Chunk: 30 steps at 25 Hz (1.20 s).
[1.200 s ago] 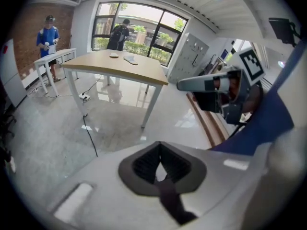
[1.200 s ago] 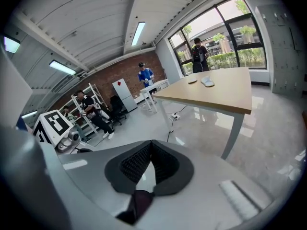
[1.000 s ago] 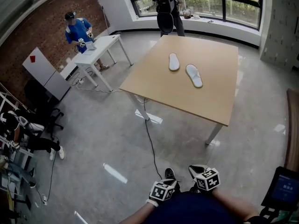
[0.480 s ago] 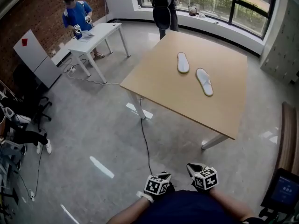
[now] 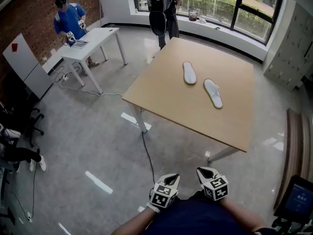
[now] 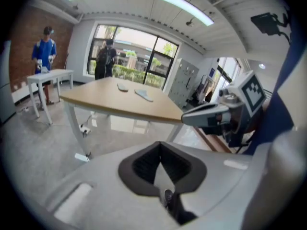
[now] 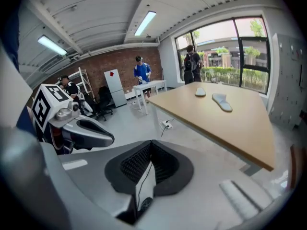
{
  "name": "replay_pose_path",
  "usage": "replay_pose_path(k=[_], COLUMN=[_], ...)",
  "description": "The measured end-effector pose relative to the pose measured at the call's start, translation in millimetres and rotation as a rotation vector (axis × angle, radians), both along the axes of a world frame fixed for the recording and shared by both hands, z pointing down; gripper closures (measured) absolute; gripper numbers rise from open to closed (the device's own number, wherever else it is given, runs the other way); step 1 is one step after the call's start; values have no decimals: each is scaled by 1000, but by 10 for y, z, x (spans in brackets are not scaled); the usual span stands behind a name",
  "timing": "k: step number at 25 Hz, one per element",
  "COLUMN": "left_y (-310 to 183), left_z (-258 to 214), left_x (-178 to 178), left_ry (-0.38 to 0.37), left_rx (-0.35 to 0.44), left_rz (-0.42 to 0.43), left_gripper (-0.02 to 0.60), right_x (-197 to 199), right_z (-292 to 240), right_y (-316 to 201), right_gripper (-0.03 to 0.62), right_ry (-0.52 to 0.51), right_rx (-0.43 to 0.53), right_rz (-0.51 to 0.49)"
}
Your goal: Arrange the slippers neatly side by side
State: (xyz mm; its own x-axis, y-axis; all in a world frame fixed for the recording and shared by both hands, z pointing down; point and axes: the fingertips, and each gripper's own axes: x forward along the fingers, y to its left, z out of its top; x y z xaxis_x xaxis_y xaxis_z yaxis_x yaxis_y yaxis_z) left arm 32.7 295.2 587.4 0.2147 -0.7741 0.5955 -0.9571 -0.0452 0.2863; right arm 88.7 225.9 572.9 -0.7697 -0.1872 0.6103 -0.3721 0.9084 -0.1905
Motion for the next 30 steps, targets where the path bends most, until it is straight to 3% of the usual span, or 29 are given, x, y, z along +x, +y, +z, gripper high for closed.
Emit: replay_pose_path(k=[3,7,10,14,19,25,30], left_y=[-212,-334,-416,-457,-501,-824,-1303], left_z=[-583,-1074,-1560,-2063,-2055,-1970,-1938], left_x=[-237,-573,-699,-769,-896,-1071,-1136], left_ry=[-25,-82,-95,-54,-49,-44,-45], left_rx=[150,276,389,493,493,470,447], left_rz=[-46,-98,-128,-176,-223,-251,-215], left_gripper=[578,578,578,578,578,578,578], right_x=[-222,-571,-832,-1163,-1446,-1508,-1550], right_z=[-395,-1102,-1658,-2167,-2249,-2093,-2034], right_y=[-153,-408,-501,-303,-48,-502,-987], right_gripper=[588,588,588,588,588,588,588], right_ry=[-60,-173,-304,-464,-526,-512,-509], right_rx=[122,266,310,294,275,249,222], right_rz=[-18,-51,-58,-107,-226,-163,-109])
